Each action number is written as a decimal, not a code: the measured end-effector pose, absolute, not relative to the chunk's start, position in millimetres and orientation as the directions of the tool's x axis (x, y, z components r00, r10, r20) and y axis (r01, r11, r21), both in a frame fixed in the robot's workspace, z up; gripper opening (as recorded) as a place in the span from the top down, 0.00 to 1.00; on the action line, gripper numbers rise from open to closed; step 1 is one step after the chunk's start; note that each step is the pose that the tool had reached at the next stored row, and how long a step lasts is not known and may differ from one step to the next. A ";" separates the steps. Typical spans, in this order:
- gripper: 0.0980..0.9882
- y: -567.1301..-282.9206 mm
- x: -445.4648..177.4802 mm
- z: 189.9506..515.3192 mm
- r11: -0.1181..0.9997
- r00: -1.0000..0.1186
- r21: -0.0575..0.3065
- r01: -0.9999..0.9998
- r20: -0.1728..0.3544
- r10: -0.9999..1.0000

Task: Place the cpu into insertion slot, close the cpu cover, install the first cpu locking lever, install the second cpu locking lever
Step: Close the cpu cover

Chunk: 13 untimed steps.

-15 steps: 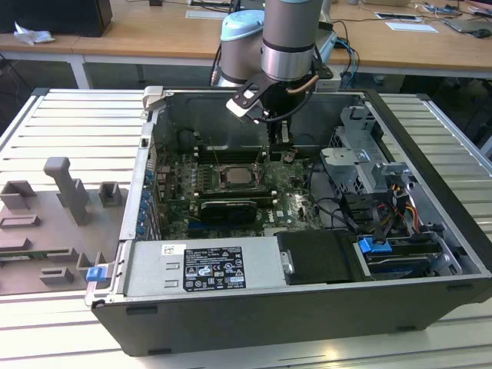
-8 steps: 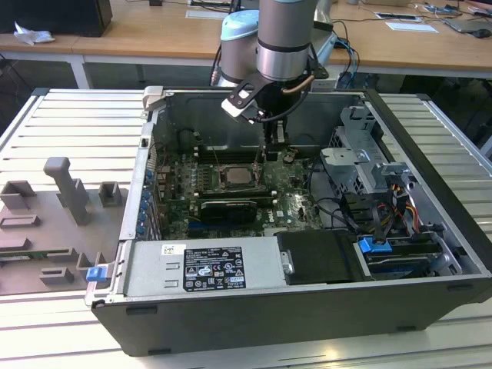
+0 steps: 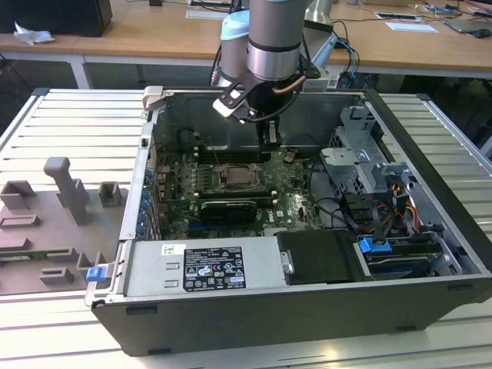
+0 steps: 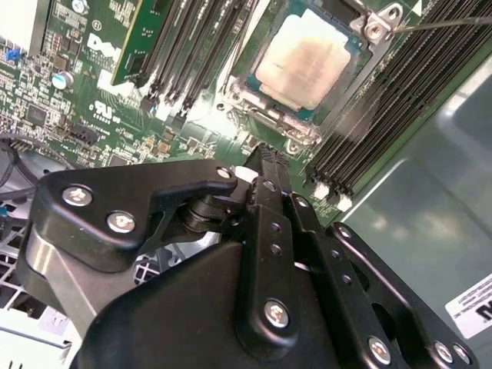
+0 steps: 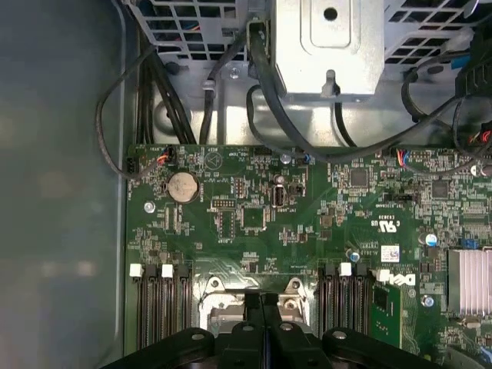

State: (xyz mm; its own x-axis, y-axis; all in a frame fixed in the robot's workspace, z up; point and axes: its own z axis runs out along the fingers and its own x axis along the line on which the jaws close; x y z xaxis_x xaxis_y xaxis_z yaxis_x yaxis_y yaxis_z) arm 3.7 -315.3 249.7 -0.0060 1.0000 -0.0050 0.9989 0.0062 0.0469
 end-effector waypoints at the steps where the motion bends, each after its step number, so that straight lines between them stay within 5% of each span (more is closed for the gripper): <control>1: 0.99 -315.2 2.0 249.7 0.006 -0.006 0.047 0.999 -0.005 1.000; 13: 0.99 -315.3 -16.7 248.6 0.006 -0.006 0.047 0.999 -0.005 1.000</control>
